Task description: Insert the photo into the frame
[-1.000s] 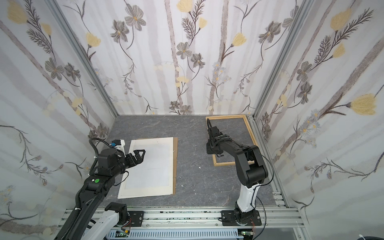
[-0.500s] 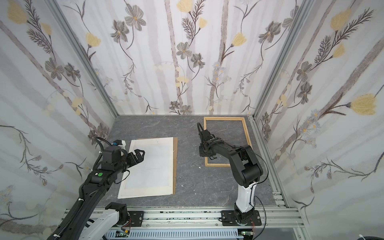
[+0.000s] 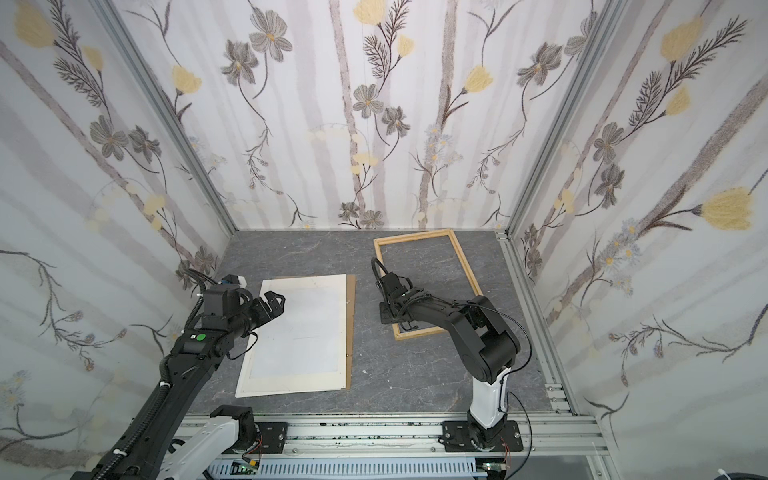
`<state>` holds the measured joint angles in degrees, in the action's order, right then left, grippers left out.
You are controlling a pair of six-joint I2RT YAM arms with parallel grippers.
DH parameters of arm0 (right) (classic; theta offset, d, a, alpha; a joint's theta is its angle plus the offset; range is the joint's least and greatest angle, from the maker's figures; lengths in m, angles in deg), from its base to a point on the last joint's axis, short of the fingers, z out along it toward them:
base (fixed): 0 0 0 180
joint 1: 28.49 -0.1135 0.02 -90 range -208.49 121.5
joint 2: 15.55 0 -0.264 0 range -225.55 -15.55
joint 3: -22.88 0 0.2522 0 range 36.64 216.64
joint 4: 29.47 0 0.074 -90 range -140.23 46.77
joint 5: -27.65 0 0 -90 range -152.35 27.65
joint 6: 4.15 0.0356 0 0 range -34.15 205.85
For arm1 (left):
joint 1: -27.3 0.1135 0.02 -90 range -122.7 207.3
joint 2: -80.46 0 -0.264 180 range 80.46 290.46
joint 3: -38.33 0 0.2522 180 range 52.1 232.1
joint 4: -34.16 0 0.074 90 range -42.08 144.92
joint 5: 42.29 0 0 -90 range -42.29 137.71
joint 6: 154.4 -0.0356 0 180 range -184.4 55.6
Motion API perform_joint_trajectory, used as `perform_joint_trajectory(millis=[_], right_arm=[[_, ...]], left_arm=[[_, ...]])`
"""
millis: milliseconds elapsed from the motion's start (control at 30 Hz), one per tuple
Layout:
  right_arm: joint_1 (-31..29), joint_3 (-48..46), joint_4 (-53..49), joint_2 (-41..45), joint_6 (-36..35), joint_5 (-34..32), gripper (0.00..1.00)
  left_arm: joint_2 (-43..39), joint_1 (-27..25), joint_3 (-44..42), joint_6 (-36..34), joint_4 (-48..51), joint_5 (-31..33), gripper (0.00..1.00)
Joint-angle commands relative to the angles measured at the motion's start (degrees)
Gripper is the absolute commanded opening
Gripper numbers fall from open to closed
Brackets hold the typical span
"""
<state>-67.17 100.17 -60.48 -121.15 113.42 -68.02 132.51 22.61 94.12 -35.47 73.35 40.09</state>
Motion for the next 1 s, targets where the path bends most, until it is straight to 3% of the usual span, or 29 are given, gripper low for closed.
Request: perform_joint_trajectory(millis=[0,367,700,767,900,967], right_arm=[[-2.4,-1.5,-0.6,2.3,6.6,0.0,0.15],[-9.9,-4.2,1.9,5.9,19.7,-7.7,0.15],[-12.2,-4.6,2.5,4.5,20.2,-6.6,0.18],[-12.5,-4.7,2.1,5.0,20.4,-7.1,0.25],[-13.1,-4.3,1.8,7.7,19.7,-7.0,0.59],[-13.4,-3.6,1.3,9.5,18.9,-7.1,0.66]], left_arm=[[1.6,0.8,1.4,0.2,-0.2,-0.1,1.00],[4.4,2.0,2.2,0.9,-1.3,-1.1,1.00],[5.2,2.6,1.5,1.5,-1.8,-1.1,1.00],[5.6,2.7,1.4,1.4,-1.9,-1.2,1.00],[7.2,3.0,1.5,1.3,-1.8,-1.7,1.00],[8.2,3.4,1.6,1.5,-1.8,-1.6,1.00]])
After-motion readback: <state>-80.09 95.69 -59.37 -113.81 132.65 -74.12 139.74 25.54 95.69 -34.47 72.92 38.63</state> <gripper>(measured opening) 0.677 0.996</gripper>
